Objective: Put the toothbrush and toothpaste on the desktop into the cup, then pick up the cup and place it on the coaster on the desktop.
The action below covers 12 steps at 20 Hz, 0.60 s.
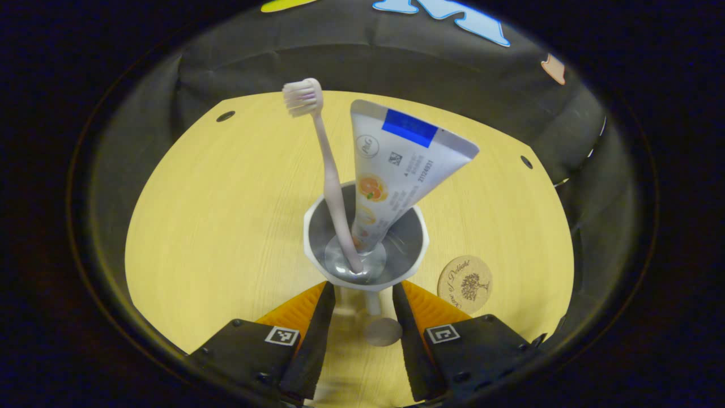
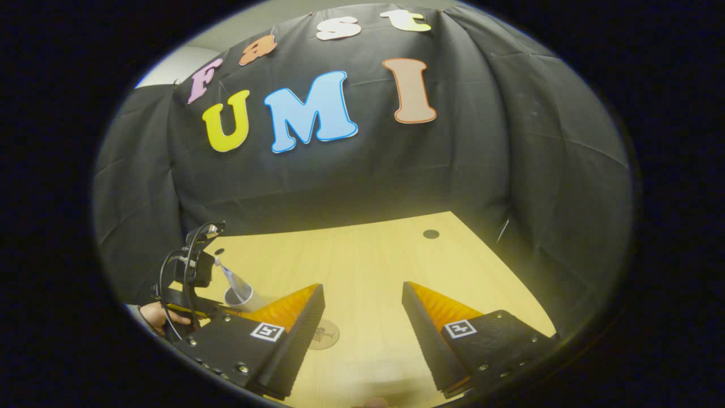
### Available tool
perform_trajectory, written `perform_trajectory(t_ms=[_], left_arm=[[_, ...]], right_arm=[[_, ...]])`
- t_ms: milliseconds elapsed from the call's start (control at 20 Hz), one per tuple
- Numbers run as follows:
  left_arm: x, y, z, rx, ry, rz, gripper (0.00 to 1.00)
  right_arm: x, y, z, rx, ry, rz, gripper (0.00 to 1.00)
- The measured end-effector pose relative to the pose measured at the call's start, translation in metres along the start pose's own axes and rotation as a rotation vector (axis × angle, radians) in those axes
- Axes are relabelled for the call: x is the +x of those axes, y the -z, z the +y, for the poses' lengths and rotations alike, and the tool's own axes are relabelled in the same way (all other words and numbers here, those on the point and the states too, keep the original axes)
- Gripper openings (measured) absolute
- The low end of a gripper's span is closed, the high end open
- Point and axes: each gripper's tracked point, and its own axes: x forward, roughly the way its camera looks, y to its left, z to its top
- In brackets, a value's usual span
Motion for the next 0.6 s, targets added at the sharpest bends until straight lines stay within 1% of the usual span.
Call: perform_trajectory(t_ms=[50, 150, 200, 250, 350, 400, 450, 600], left_arm=[[0.003, 0.001, 0.003, -0.010, -0.024, 0.002, 0.58], [0.003, 0.000, 0.004, 0.007, -0.036, 0.002, 0.37], [0.002, 0.000, 0.004, 0.017, -0.046, -0.002, 0.37], [0.002, 0.000, 0.002, 0.032, -0.051, -0.007, 0.32], [0.002, 0.000, -0.001, 0.055, -0.046, -0.017, 0.34], [0.001, 0.001, -0.002, 0.053, -0.039, -0.023, 0.33], [0.002, 0.000, -0.003, 0.065, -0.033, -0.030, 0.29], [0.001, 0.000, -0.014, 0.064, 0.020, -0.048, 0.29]], right_arm=[[-0.002, 0.001, 0.000, 0.003, 0.000, 0.005, 0.87], [-0.004, 0.004, -0.003, 0.008, -0.001, 0.011, 0.87], [-0.004, 0.004, -0.003, 0.010, 0.001, 0.011, 0.87], [-0.006, 0.003, -0.005, 0.012, 0.002, 0.010, 0.87], [-0.009, 0.004, -0.008, 0.014, 0.008, 0.008, 0.87], [-0.009, 0.005, -0.009, 0.017, 0.010, 0.008, 0.87], [-0.011, 0.005, -0.010, 0.022, 0.011, 0.008, 0.87], [-0.013, 0.004, -0.011, 0.034, 0.013, 0.009, 0.87]])
